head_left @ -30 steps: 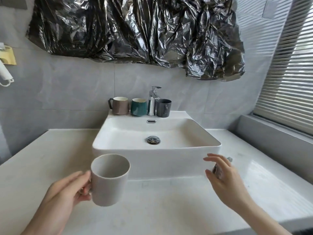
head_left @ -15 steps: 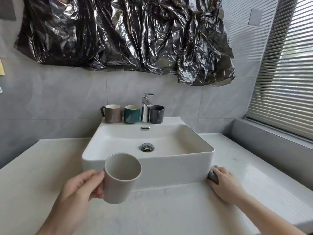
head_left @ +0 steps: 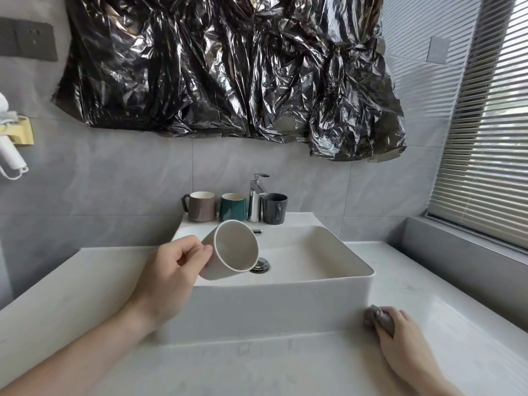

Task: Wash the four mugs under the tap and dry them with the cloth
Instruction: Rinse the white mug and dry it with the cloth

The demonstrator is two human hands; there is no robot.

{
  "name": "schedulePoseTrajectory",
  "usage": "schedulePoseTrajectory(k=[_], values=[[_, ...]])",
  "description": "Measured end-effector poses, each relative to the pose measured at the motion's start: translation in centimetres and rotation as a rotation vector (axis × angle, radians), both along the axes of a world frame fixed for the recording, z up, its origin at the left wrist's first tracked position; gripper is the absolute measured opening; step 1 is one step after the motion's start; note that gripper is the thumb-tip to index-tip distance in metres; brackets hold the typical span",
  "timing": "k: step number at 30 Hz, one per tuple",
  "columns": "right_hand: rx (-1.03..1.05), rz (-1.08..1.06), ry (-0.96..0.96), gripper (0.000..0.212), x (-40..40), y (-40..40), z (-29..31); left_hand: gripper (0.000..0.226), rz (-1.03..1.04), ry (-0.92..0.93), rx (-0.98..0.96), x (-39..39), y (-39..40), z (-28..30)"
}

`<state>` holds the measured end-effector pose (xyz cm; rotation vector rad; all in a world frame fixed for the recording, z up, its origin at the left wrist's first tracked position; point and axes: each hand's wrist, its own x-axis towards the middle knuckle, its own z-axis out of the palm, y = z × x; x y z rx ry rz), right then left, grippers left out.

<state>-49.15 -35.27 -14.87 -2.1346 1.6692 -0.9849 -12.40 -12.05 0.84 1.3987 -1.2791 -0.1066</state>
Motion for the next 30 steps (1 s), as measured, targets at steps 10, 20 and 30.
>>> schedulePoseTrajectory(k=[10, 20, 30], values=[[-0.074, -0.062, -0.345, 0.015, 2.3, 0.1, 5.7, 0.049, 0.157, -0.154, 0.060, 4.1, -7.7, -0.3], [0.238, -0.057, -0.144, 0.049, 1.4, -2.5, 7.4, 0.051, 0.204, -0.329, 0.113, 5.5, -14.2, -0.7], [0.029, 0.244, -0.275, 0.047, 15.6, -5.0, 19.1, 0.034, 0.107, -0.737, 0.142, 6.1, -19.5, 0.4]])
